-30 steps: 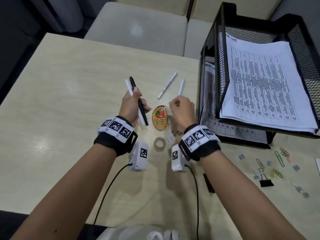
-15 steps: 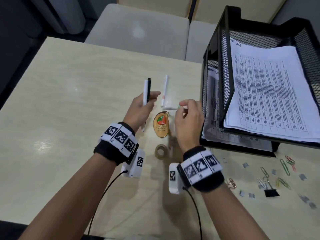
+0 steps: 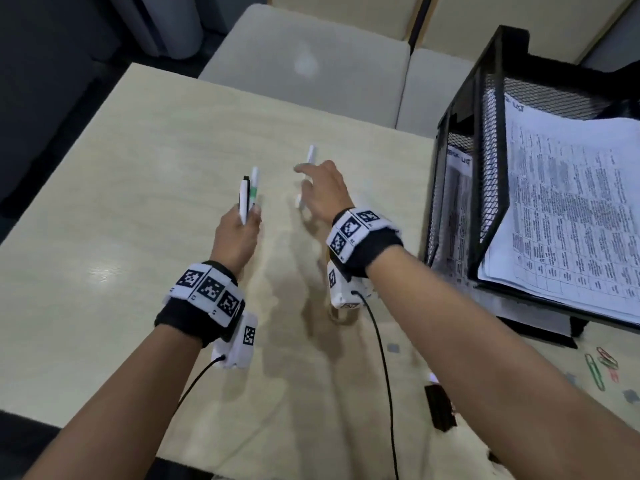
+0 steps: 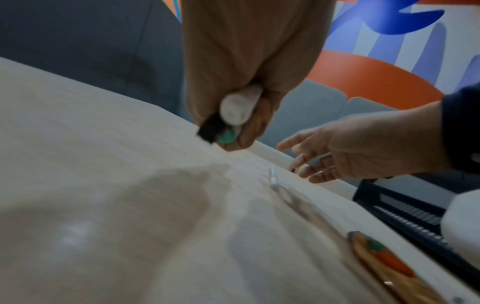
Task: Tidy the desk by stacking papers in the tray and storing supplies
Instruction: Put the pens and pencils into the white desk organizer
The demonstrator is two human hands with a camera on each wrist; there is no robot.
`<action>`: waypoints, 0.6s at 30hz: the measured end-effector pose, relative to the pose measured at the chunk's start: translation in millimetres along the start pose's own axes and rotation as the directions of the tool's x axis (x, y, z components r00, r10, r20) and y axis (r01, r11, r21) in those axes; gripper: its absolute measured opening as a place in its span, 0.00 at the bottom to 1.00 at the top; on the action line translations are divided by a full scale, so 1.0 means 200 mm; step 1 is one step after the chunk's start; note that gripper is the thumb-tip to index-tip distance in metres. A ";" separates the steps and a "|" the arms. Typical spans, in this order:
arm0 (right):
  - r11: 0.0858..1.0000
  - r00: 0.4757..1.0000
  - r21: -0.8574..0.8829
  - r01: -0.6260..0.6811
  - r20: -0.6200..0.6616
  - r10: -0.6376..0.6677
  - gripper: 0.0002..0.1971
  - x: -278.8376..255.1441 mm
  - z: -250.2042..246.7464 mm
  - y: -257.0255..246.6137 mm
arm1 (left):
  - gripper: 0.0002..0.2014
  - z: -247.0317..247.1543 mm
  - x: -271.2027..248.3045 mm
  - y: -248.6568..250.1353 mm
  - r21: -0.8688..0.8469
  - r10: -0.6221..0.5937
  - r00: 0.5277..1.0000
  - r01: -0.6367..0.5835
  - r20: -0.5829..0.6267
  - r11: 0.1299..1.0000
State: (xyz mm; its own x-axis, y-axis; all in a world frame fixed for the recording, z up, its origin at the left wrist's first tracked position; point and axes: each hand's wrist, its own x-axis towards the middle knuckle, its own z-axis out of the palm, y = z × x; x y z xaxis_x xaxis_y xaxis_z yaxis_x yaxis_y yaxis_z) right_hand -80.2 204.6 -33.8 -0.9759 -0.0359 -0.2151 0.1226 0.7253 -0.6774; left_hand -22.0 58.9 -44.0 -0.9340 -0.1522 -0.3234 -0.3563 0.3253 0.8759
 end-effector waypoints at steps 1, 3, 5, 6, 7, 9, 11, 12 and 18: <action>0.993 0.996 -0.112 0.025 0.086 -0.015 0.19 0.03 0.06 0.00 | 0.15 -0.03 0.01 -0.02 -0.021 -0.036 0.999 0.036 -0.025 0.999; 0.956 0.984 -0.284 0.075 0.174 -0.026 0.17 0.06 0.14 -0.01 | 0.15 -0.09 0.02 -0.05 -0.066 -0.092 0.994 0.089 -0.059 0.994; 0.928 0.989 -0.362 0.088 0.140 -0.039 0.15 0.07 0.21 -0.01 | 0.16 -0.12 0.03 -0.06 -0.075 -0.125 0.988 0.119 -0.087 0.990; 0.913 0.993 -0.400 0.084 0.109 -0.044 0.15 0.07 0.24 -0.01 | 0.16 -0.14 0.03 -0.07 -0.080 -0.138 0.986 0.131 -0.098 0.988; 0.896 0.995 -0.436 0.080 0.082 -0.049 0.15 0.07 0.27 -0.01 | 0.16 -0.14 0.03 -0.07 -0.086 -0.149 0.983 0.140 -0.104 0.986; 0.880 0.997 -0.469 0.076 0.050 -0.060 0.15 0.05 0.29 0.01 | 0.16 -0.15 0.02 -0.06 -0.087 -0.152 0.983 0.143 -0.107 0.986; 0.915 1.000 -0.403 0.030 0.013 -0.027 0.15 0.00 0.27 0.02 | 0.16 -0.14 0.00 -0.03 -0.084 -0.135 0.985 0.126 -0.106 0.988; 0.947 1.000 -0.322 -0.002 -0.018 -0.004 0.16 -0.04 0.24 0.01 | 0.16 -0.13 -0.01 -0.01 -0.084 -0.124 0.987 0.115 -0.106 0.990; 0.977 0.943 0.203 0.060 -0.332 0.011 0.06 -0.53 -0.04 0.00 | 0.13 0.02 -0.18 0.24 -0.121 0.107 0.994 -0.104 0.013 0.987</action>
State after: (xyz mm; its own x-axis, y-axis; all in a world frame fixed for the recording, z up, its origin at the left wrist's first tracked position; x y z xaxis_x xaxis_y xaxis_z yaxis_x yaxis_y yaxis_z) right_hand 21.4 214.9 -5.5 -0.9791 0.2023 0.0227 0.0983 0.5674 -0.8176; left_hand -5.9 83.5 8.2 -0.9669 -0.1049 -0.2325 -0.2507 0.2236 0.9419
